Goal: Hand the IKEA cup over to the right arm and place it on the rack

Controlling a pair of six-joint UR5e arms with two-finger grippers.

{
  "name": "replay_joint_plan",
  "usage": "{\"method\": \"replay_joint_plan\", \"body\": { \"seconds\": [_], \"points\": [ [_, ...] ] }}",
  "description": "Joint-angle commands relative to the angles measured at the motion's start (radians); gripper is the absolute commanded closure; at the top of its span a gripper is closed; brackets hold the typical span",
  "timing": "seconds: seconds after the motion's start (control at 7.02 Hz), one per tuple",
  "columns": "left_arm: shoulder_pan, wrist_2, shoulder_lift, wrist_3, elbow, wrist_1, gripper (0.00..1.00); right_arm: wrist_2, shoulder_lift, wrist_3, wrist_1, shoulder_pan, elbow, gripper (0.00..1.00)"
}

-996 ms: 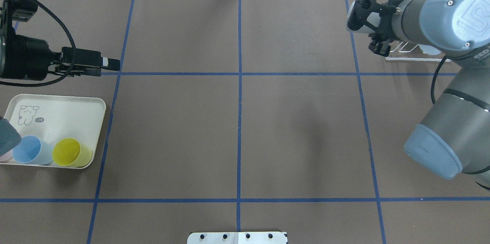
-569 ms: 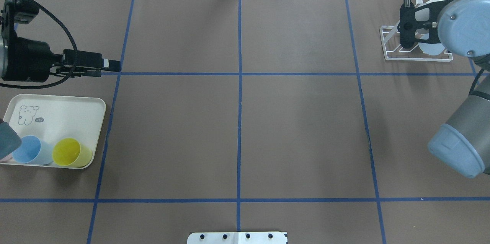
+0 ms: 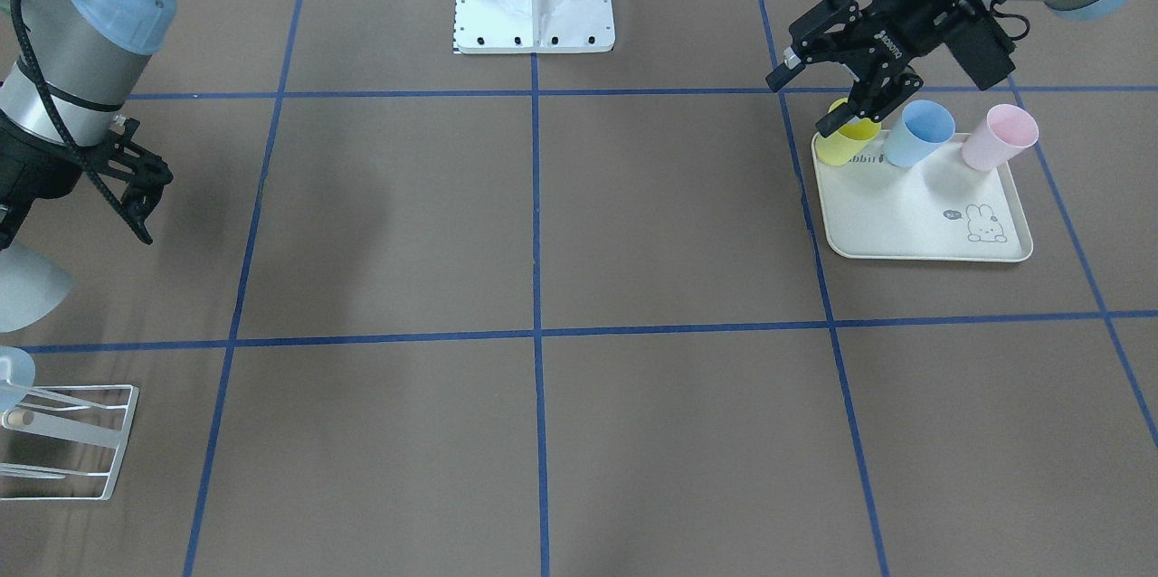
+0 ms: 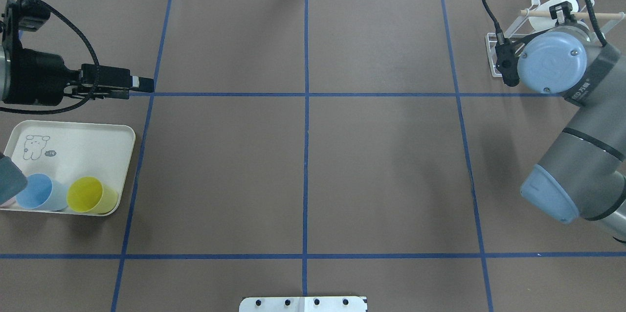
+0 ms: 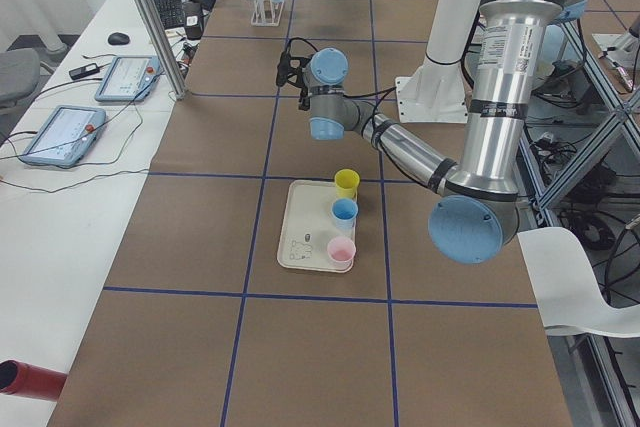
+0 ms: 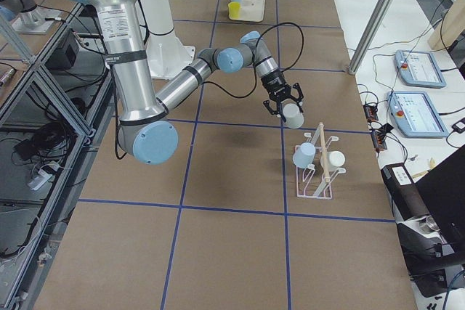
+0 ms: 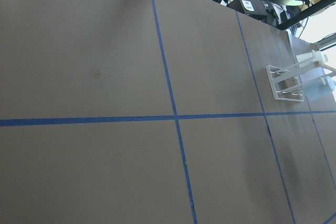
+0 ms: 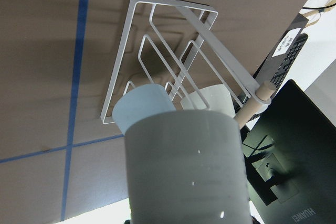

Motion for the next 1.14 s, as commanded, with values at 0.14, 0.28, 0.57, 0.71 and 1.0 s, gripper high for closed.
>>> {"method": "replay_joint_plan", "body": {
  "seconds": [0.14,0.28,0.57,0.71,1.0],
  "points": [
    [-0.002,0.002,0.0,0.0,-0.002,-0.002,0.0,-0.029,-0.002,-0.096,0.121,0.002,-0.061,1.0],
    [-0.002,0.002,0.002,0.0,-0.002,-0.002,0.0,-0.027,0.0,-0.1,0.135,0.008,-0.067,1.0],
    [0.0,0.011,0.006,0.0,-0.002,-0.002,0.0,-0.027,0.0,-0.116,0.138,0.027,-0.07,1.0],
    [0.002,0.032,0.006,0.0,-0.004,-0.002,0.0,-0.026,0.0,-0.12,0.138,0.031,-0.072,1.0],
    [0.002,0.035,0.009,0.0,-0.004,-0.003,0.0,-0.027,0.001,-0.127,0.147,0.034,-0.099,1.0]
  ]
}}
